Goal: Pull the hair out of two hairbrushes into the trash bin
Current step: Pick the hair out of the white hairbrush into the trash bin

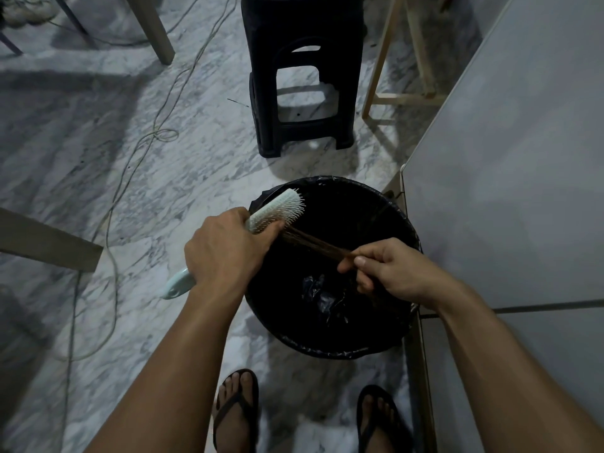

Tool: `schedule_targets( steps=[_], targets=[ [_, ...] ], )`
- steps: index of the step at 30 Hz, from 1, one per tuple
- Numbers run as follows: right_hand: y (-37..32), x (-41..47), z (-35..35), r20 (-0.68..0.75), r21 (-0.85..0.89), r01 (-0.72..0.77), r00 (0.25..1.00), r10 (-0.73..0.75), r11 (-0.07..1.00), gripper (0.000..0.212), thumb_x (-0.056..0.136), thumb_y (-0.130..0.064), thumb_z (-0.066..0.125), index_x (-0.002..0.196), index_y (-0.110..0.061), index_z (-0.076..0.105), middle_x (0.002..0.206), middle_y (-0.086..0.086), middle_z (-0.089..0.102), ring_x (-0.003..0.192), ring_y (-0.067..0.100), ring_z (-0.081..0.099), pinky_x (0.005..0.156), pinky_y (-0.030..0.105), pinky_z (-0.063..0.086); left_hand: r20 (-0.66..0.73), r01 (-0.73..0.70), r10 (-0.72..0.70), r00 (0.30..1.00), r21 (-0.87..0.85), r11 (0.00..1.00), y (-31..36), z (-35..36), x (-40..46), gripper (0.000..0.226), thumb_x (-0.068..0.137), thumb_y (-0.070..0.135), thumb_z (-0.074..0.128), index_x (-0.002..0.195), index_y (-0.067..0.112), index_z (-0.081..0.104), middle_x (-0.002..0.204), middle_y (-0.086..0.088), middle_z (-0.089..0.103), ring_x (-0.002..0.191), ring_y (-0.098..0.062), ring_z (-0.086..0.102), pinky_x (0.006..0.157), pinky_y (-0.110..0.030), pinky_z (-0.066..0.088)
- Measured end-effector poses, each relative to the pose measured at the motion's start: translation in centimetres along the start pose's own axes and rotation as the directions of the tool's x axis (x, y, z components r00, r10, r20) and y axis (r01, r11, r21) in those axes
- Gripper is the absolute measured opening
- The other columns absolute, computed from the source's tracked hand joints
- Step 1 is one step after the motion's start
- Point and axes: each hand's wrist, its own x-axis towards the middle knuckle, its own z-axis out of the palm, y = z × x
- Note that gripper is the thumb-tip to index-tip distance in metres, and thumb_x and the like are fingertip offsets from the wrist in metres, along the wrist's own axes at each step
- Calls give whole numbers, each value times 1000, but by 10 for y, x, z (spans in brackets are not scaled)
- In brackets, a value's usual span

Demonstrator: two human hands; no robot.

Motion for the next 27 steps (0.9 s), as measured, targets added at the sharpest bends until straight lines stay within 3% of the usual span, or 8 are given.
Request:
schedule_targets(
  steps=[6,11,13,15,17,20,23,27],
  targets=[
    [6,-2,-12,-84,-85,-27,996,20,996,32,100,-15,42,83,-18,69,57,-3,66,54,12,56,59,29,43,-22,34,-34,999,-8,999,-3,-2,2,59,75,73,60,64,16,55,62,-4,57,70,-32,58,54,-32,32],
    [21,7,-13,-280,-242,-220,948,149,945,31,98,-21,45,76,-23,67,70,-3,70,75,22,67,73,37,52,6,-76,76,997,-12,997,12,-2,-8,52,77,74,57,77,22,63,70,-3,64,75,-30,63,59,-33,41],
    [22,6,-12,-262,-309,-256,949,176,916,19,93,-20,50,99,-26,68,85,2,69,79,25,67,73,38,53,23,-124,124,992,-18,992,18,-3,-12,51,77,74,57,82,23,65,70,0,63,72,-26,60,58,-32,40],
    [15,3,-9,-194,-323,-179,974,120,929,50,82,-19,64,130,-28,53,112,1,65,97,20,65,83,37,55,32,-155,156,987,-29,987,24,-4,-15,50,77,74,57,84,24,65,68,2,61,69,-23,58,57,-32,39],
    [3,1,-3,-172,-262,-41,985,-4,964,68,74,-22,75,137,-29,49,123,-3,58,110,14,59,93,32,51,33,-177,179,983,-45,983,29,-2,-18,50,77,74,57,84,25,65,68,3,62,70,-23,60,58,-32,41],
    [-10,3,9,-205,-148,93,971,-123,985,51,77,-30,77,125,-31,60,112,-5,58,105,9,58,91,29,49,35,-191,194,980,-73,979,35,0,-23,50,76,74,58,82,24,64,68,3,62,74,-24,62,59,-32,41],
    [-10,6,14,-261,-157,113,953,-152,981,31,81,-33,72,112,-32,68,96,-8,64,90,9,62,83,29,52,29,-194,198,980,-97,976,36,1,-24,51,75,75,58,80,25,64,65,5,60,72,-22,59,58,-32,39],
    [-7,6,16,-270,-136,119,951,-153,983,9,84,-31,69,91,-32,74,85,-12,73,86,5,67,83,29,54,24,-186,191,981,-133,973,35,1,-23,55,73,77,58,75,22,62,60,3,58,66,-20,58,54,-32,35]
  ],
)
